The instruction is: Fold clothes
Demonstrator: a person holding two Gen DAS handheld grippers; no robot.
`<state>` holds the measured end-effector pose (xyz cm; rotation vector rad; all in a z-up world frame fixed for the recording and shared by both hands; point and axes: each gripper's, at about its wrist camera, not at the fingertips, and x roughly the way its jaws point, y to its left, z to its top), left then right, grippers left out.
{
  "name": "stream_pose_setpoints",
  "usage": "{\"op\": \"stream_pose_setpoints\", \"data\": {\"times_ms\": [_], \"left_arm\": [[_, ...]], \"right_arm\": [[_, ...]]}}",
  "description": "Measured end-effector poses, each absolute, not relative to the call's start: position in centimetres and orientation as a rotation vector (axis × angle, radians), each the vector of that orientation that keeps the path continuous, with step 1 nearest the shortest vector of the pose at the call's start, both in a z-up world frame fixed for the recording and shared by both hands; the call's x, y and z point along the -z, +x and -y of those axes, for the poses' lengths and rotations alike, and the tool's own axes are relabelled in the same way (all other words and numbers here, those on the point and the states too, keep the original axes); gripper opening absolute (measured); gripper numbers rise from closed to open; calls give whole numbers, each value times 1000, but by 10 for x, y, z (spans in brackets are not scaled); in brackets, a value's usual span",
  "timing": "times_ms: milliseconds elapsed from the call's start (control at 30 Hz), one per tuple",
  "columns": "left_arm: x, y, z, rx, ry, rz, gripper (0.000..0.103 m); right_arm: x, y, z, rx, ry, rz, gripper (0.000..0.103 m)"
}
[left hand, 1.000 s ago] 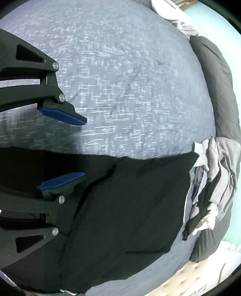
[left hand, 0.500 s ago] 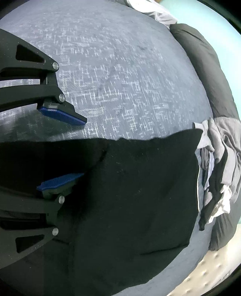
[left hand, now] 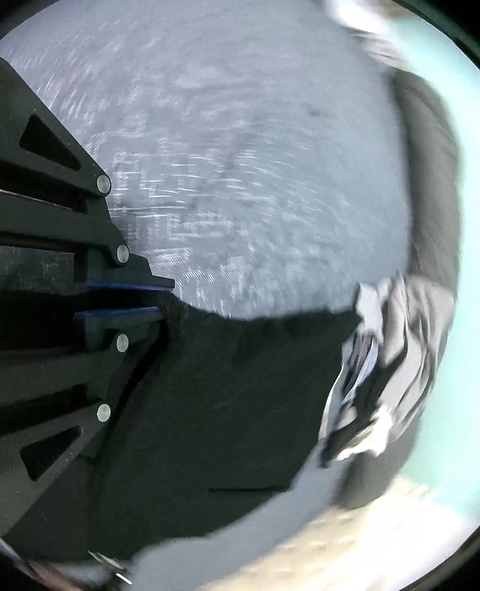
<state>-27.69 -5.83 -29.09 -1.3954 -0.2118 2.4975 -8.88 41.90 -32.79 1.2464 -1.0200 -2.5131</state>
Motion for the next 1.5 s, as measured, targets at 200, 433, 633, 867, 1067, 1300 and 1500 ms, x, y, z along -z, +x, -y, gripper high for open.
{"op": "stream_pose_setpoints", "data": {"times_ms": [200, 433, 633, 867, 1067, 1300, 1500], "left_arm": [[291, -273, 49, -2508, -1404, 101, 11], [282, -270, 26, -2494, -1362, -199, 28], [289, -275, 12, -2454, -1346, -367, 28], [286, -281, 32, -2476, -1352, -209, 8], [296, -283, 53, -2444, -1464, 36, 15], [270, -283, 56, -2488, -1463, -21, 39], [239, -309, 48, -2541, -1450, -56, 39]], "right_arm": [[331, -89, -420, 2506, 1252, 1032, 4], [332, -89, -419, 2497, 1263, 1033, 4], [333, -89, -418, 2494, 1272, 1031, 4], [335, -89, -420, 2501, 1279, 1029, 4], [341, -90, -420, 2483, 1308, 1042, 4], [340, -94, -424, 2496, 1325, 1053, 8], [326, -91, -444, 2553, 1222, 1123, 34]]}}
